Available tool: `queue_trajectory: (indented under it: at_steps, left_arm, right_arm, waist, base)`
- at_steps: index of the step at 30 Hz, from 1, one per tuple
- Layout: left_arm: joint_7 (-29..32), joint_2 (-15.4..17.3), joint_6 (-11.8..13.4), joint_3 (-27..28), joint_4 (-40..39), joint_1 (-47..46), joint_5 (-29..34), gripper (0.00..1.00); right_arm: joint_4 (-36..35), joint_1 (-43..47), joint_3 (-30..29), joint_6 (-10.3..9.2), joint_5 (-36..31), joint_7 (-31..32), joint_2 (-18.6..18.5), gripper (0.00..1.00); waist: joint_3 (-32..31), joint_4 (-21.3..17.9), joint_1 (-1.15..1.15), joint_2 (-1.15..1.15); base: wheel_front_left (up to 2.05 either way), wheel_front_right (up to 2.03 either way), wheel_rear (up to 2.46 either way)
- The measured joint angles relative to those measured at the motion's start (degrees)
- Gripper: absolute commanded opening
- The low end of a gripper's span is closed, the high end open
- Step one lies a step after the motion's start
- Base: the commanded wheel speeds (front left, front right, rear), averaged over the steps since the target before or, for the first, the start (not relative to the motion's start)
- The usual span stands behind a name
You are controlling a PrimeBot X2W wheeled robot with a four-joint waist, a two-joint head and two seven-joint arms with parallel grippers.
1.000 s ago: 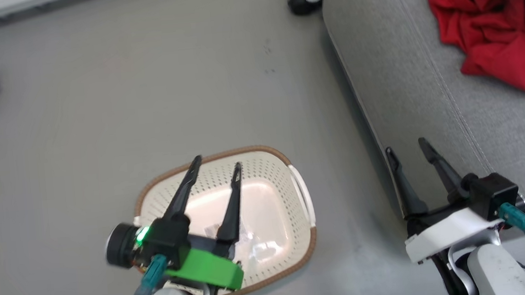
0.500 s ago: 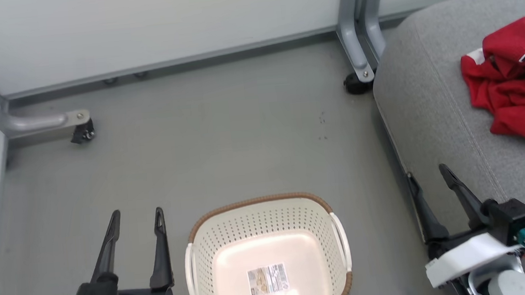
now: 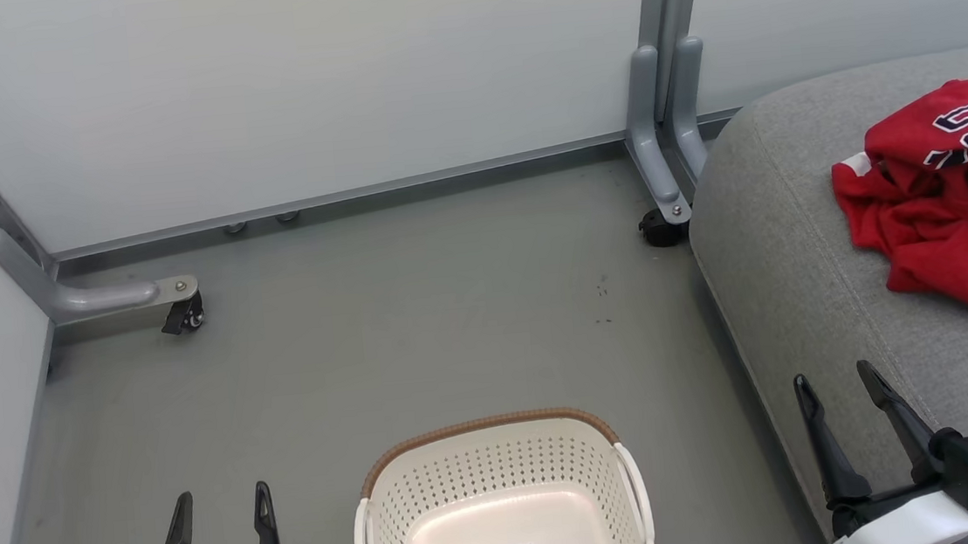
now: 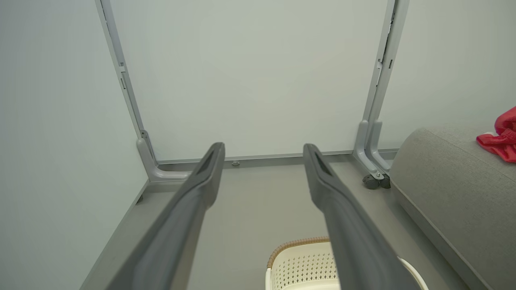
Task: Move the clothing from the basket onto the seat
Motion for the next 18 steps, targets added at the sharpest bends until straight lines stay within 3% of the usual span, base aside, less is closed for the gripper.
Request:
queue_trajectory:
  at_steps: [18]
  left_arm:
    - [0.00,-0.22,0.49,-0.68,0.43,0.65,-0.62,1.00]
  right_arm:
    - [-0.36,0.30,1.94,0.00,-0.40,0.00,-1.08,1.00]
  waist:
    - [-1.16,0.45,0.00,0.00]
  base:
    - [0.00,0.00,0.00]
